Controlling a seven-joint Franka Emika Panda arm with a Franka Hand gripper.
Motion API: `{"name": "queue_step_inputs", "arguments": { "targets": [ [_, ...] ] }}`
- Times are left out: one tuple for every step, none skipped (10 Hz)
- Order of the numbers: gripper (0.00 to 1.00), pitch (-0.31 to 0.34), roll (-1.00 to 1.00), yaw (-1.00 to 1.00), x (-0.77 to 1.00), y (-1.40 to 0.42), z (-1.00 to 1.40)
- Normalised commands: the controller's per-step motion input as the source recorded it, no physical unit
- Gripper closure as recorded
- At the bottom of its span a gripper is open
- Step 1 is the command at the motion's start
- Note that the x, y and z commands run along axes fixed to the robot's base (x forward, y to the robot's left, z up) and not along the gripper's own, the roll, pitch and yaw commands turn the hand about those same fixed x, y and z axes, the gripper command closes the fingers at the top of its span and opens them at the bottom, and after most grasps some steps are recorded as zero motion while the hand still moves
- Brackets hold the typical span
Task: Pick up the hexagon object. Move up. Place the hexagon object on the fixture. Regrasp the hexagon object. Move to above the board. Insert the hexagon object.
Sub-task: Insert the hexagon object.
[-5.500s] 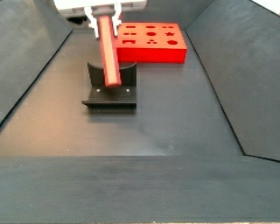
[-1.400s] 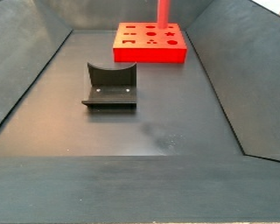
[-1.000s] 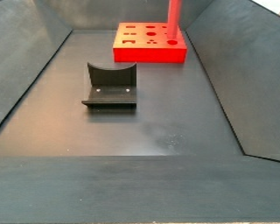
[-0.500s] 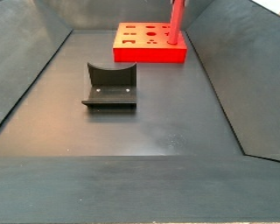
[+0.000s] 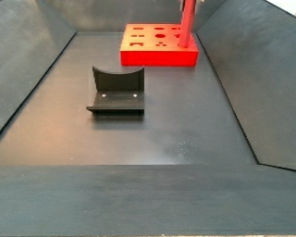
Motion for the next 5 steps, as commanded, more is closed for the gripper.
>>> {"name": "queue_step_inputs", "arguments": {
  "targets": [
    [1.0,0.014,-0.03,-0.1,0.17,0.0,-0.46],
    [1.0,0.003,-0.05,-0.11,0.18,0.0,-0.41],
    [1.0,0.0,-0.07,-0.12,0.13,0.0,-0.38],
    [1.0,-0.036,-0.08,-0.04,0.03,0.03,-0.15],
    [1.0,0.0,0.0,0.0,0.0,0.0,0.0]
  ]
}}
